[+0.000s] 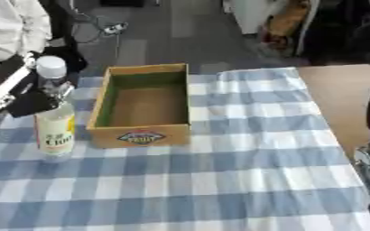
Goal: Pick up objects on the table and place them in the box.
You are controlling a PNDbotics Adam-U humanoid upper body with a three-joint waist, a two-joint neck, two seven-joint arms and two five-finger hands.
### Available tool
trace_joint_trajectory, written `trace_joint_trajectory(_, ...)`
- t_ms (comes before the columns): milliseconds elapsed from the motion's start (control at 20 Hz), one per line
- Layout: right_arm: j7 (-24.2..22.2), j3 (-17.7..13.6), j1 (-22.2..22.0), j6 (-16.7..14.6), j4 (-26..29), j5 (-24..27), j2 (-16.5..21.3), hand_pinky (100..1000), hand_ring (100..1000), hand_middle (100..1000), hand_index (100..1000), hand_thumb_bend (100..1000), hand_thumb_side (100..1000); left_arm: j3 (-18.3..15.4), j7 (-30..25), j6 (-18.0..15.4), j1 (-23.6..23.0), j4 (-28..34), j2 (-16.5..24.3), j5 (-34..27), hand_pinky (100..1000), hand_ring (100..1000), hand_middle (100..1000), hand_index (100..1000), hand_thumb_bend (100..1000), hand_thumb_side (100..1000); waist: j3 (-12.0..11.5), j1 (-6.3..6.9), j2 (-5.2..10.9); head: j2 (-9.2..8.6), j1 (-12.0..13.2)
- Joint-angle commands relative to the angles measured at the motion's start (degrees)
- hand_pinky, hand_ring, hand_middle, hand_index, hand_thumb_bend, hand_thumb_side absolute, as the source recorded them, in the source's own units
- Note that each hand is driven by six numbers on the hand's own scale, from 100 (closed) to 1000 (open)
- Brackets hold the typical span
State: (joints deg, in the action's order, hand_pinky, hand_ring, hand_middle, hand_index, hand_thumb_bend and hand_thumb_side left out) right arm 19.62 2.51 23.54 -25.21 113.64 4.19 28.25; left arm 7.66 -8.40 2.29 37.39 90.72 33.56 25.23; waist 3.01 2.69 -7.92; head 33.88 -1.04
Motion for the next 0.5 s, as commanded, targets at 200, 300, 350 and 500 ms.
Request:
trace_joint_trajectory(200,-0.26,-0.20,0.99,0.10,0.95,0.20,0.96,479,525,554,757,100,955,0.61,-1.32,0.30,4.86,1.44,1.90,-0.68,100,100,100,277,100,602,0.29,0.01,1.12,-0.22,0.03)
trace_joint_trajectory(300,-0.35,-0.12,1.09,0.15,0.95,0.26,0.89,479,525,554,758,100,956,1.07,-1.90,0.07,6.13,0.61,1.63,-0.94,100,100,100,278,100,601,0.45,0.05,1.12,-0.17,0.13)
trace_joint_trajectory(350,-0.42,-0.07,1.15,0.18,0.95,0.29,0.84,479,525,554,758,100,956,1.27,-2.20,-0.09,6.77,0.05,1.50,-1.10,100,100,100,278,100,601,0.54,0.07,1.12,-0.17,0.13)
trace_joint_trajectory(500,-0.59,0.01,1.30,0.27,0.95,0.43,0.69,479,525,554,759,100,956,1.82,-2.66,-0.65,8.63,-1.74,1.00,-1.16,100,100,100,278,100,602,0.78,0.11,1.09,-0.15,0.19)
